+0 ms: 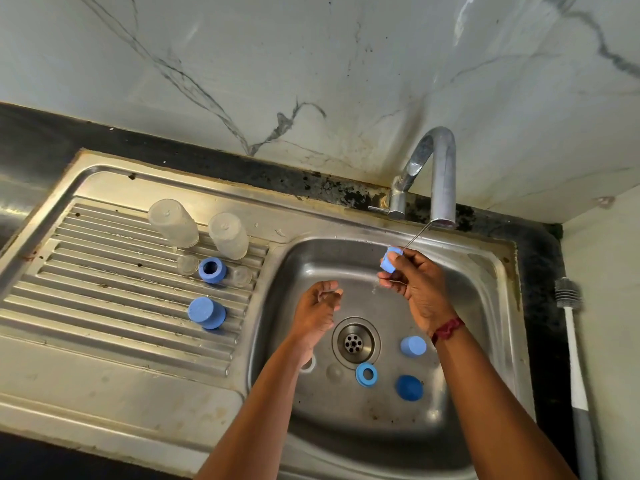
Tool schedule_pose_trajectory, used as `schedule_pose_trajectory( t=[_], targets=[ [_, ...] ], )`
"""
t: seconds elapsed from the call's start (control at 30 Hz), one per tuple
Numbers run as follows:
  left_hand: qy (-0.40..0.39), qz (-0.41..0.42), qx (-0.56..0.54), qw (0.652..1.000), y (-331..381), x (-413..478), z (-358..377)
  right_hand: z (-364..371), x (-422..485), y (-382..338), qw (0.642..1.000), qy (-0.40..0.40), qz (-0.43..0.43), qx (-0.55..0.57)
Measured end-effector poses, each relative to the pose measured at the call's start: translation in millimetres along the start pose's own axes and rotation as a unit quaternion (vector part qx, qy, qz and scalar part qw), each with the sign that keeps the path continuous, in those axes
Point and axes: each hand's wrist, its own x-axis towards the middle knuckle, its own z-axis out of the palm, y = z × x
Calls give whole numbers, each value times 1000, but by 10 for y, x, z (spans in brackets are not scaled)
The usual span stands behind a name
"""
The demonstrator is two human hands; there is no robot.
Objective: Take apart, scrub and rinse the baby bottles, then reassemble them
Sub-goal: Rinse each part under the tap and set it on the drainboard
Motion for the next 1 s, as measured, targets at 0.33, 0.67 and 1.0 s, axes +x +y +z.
schedule_pose_trajectory(
  t=[0.33,0.67,1.0],
  targets=[
    [-1,-4,-21,1000,23,-47,-12,81,56,26,923,113,-145,-338],
    [-9,-11,-22,1000,-7,-77,20,127,-32,90,863,135,-146,-464],
    [0,-14,-21,1000,4,-69,10,139,-35,115,906,106,-104,-396]
  ],
)
